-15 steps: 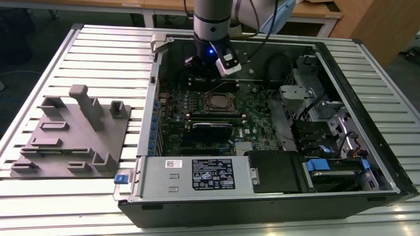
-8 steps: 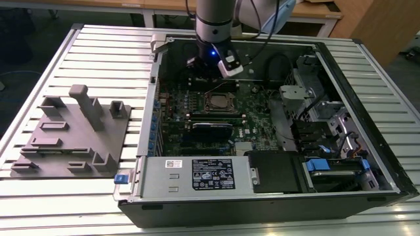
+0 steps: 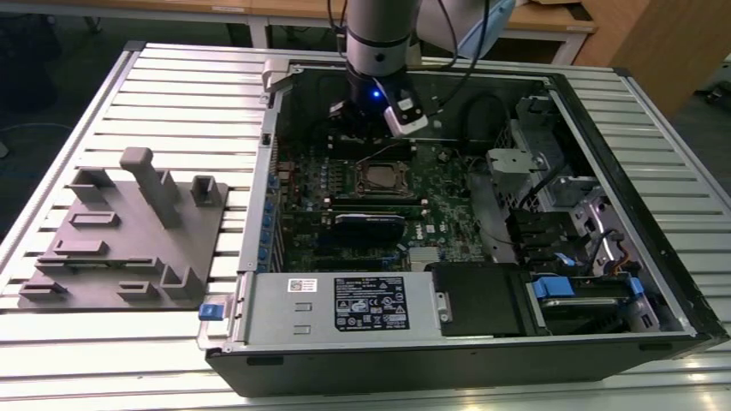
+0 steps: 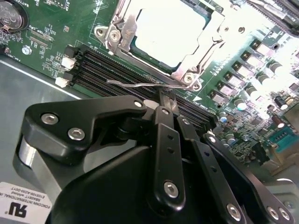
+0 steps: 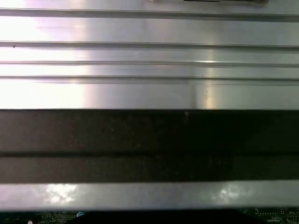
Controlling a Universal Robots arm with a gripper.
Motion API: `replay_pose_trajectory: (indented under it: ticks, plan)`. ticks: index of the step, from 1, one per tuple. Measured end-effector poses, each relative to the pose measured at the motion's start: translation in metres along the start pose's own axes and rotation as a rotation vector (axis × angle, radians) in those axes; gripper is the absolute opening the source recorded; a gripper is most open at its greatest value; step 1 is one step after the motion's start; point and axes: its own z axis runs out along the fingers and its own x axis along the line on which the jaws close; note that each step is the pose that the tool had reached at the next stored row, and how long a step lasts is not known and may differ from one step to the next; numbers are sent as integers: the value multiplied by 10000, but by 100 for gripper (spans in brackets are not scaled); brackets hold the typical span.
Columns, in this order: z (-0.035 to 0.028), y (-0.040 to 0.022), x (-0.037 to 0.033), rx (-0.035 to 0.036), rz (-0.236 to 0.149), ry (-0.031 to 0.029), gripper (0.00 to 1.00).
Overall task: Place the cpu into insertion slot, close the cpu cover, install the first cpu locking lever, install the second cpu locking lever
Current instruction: 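Install the first cpu locking lever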
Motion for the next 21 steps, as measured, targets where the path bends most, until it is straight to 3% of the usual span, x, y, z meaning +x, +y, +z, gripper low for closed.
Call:
replay_pose_trajectory:
  ticks: [11, 21]
  plan:
    - [14, 28, -8, -80, -24, 2, 11]
    - [18, 25, -21, -37, -29, 3, 11]
